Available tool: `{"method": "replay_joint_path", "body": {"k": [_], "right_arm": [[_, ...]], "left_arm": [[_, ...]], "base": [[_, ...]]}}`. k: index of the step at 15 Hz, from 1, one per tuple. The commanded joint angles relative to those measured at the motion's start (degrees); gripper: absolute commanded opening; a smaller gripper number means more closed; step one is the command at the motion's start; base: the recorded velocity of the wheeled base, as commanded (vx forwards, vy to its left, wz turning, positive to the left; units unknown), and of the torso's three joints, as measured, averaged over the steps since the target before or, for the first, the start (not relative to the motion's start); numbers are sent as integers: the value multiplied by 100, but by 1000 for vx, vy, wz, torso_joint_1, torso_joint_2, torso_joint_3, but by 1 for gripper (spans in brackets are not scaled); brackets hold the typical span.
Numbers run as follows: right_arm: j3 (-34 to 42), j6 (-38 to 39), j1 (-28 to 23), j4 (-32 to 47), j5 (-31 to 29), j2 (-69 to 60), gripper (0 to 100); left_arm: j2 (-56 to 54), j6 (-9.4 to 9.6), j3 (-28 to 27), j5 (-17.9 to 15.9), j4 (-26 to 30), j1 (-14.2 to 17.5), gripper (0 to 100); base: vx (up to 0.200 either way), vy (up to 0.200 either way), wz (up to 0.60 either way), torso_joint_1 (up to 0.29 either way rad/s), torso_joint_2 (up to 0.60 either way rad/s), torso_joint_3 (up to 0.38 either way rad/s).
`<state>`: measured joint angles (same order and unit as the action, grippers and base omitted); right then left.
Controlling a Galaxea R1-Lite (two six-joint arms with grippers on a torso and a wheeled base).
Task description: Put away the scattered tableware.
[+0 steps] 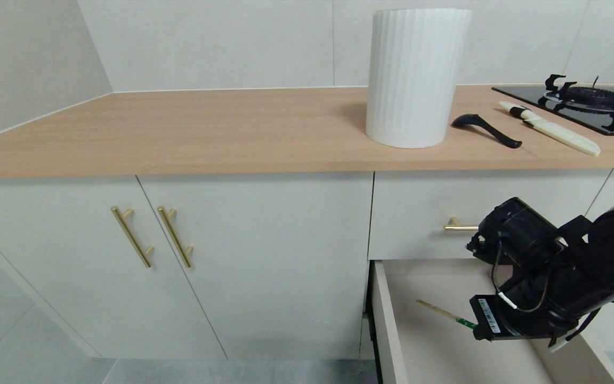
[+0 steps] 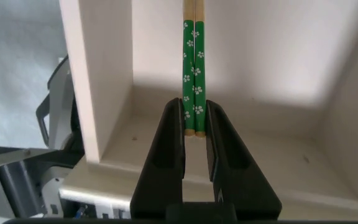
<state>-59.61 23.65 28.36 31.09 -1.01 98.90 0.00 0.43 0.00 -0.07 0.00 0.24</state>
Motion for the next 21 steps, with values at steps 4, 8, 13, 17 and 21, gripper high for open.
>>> {"method": "replay_joint_path", "body": {"k": [4,8,13,17,21], "right_arm": [[29,-1,3,-199,-4,-240,0],[749,-27,-14,-1711,-48,15,0],[960,-1,-14,-2388,-453,753,0],[1057,26,-93,-2959,-461,1413,0],[1250,34,-93,-3592,-453,1887,0]], "left_arm": [[0,1,0,-1,0,2,100],[0,1,0,-1,0,2,100],[0,1,0,-1,0,2,100],[0,1,0,-1,0,2,100],[0,1,0,-1,0,2,100]], "base": [[0,0,0,-30,141,99],[0,0,0,0,0,0],[0,0,0,0,0,0],[0,0,0,0,0,0],[0,0,0,0,0,0]]}}
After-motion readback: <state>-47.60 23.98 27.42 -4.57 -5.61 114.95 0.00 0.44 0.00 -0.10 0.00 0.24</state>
